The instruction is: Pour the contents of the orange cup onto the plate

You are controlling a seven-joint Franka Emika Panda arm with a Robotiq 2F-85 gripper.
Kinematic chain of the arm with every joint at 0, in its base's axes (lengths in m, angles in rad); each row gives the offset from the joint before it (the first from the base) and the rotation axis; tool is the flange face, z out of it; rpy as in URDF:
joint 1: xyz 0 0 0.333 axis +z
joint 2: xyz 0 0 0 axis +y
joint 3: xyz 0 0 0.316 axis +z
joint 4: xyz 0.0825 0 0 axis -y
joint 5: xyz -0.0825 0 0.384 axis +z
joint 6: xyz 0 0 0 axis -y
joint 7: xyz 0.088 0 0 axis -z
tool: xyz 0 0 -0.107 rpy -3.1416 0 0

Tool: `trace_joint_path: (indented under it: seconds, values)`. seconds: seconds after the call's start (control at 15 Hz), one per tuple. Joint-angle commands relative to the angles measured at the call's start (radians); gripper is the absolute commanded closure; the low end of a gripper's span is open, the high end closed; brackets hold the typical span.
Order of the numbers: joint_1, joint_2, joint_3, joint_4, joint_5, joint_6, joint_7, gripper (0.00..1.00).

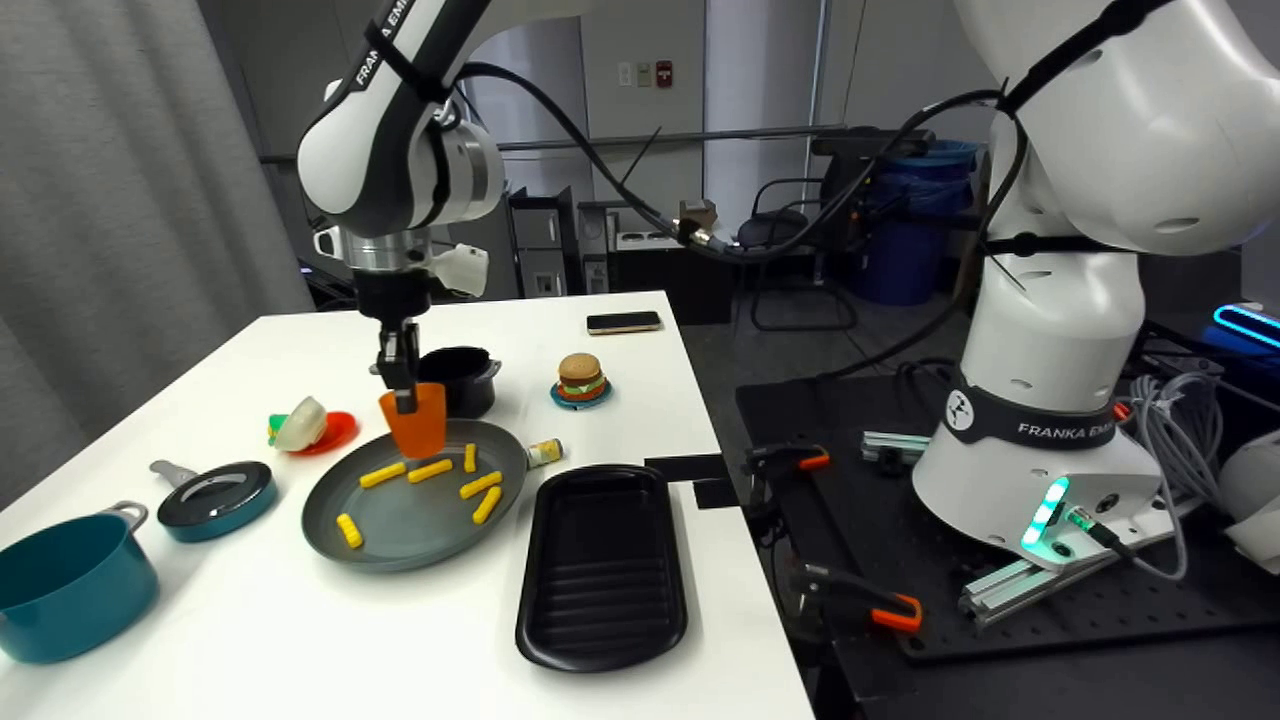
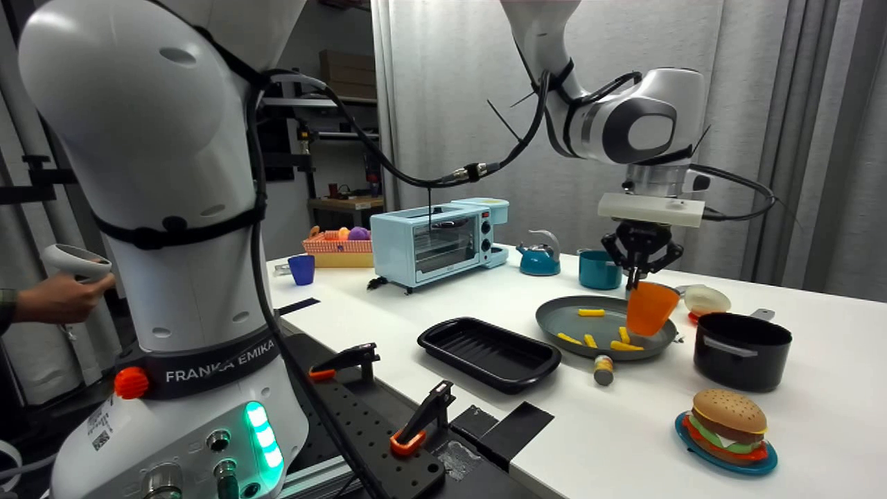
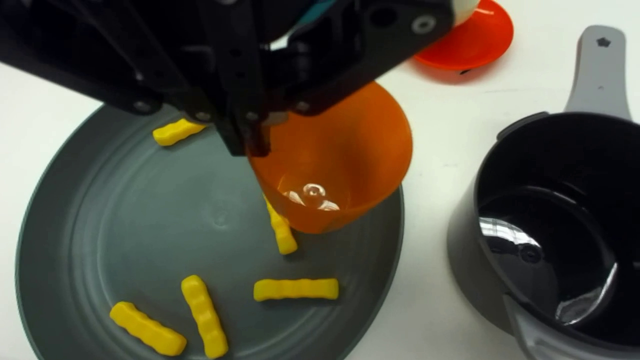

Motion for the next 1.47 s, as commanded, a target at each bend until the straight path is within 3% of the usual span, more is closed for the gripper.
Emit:
trace_joint_path:
  seconds: [0.0,1.0,1.07,1.13,1.4]
  values:
    - [-0.018,-0.019,0.018,-0.032,-0.002,0.054,0.015,0.99]
    - [-0.014,-0.023,0.013,-0.045,-0.015,0.043,0.044,0.99]
    - [-0.015,-0.023,0.013,-0.045,-0.016,0.044,0.041,0.71]
    - [-0.015,-0.022,0.013,-0.045,-0.018,0.044,0.041,0.68]
    - [-0.015,-0.023,0.013,-0.044,-0.019,0.042,0.040,0.40]
